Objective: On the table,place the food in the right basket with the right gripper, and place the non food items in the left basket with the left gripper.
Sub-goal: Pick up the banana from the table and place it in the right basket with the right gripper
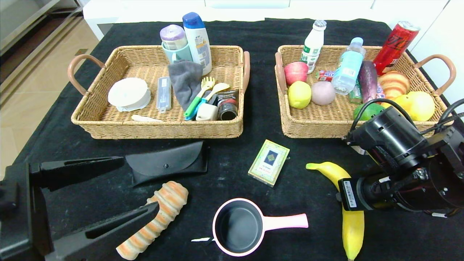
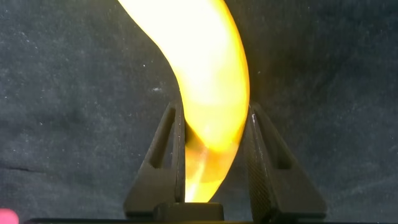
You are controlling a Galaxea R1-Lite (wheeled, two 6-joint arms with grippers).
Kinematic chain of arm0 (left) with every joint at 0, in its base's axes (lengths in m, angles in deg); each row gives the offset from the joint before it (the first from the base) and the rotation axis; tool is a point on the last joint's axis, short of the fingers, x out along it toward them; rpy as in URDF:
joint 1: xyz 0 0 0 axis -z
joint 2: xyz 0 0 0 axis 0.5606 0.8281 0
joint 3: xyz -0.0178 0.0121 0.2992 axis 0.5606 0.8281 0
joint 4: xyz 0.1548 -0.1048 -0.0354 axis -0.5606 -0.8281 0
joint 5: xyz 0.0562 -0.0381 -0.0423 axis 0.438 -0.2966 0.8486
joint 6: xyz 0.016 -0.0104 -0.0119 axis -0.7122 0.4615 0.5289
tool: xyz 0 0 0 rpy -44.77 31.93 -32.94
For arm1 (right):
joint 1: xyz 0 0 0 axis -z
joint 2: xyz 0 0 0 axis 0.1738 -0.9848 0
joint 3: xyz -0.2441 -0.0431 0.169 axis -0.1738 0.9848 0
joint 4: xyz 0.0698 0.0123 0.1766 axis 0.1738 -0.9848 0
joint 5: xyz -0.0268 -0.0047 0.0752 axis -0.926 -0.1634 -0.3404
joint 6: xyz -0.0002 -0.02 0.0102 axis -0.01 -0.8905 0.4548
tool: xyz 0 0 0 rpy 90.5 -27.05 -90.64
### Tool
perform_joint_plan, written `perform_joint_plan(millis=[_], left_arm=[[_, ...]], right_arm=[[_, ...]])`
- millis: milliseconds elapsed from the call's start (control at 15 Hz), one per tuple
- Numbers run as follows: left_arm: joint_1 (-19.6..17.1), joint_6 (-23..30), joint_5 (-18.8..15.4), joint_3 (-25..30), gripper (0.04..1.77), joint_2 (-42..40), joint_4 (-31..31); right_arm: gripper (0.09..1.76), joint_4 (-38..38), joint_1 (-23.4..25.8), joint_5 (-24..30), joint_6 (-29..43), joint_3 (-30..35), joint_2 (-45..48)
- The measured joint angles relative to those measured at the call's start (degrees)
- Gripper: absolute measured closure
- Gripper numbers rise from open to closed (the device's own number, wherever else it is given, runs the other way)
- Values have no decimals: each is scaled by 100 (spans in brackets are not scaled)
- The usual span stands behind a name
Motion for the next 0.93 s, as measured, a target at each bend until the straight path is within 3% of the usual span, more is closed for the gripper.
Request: perform_joint_plan(millis=[533, 933], left_arm=[[0, 1, 0, 9, 9, 30, 2], [0, 0, 0, 17, 9, 49, -6]], right_arm=[[123, 2, -60, 18, -13, -122, 527], [123, -18, 288, 41, 33, -1001, 778]])
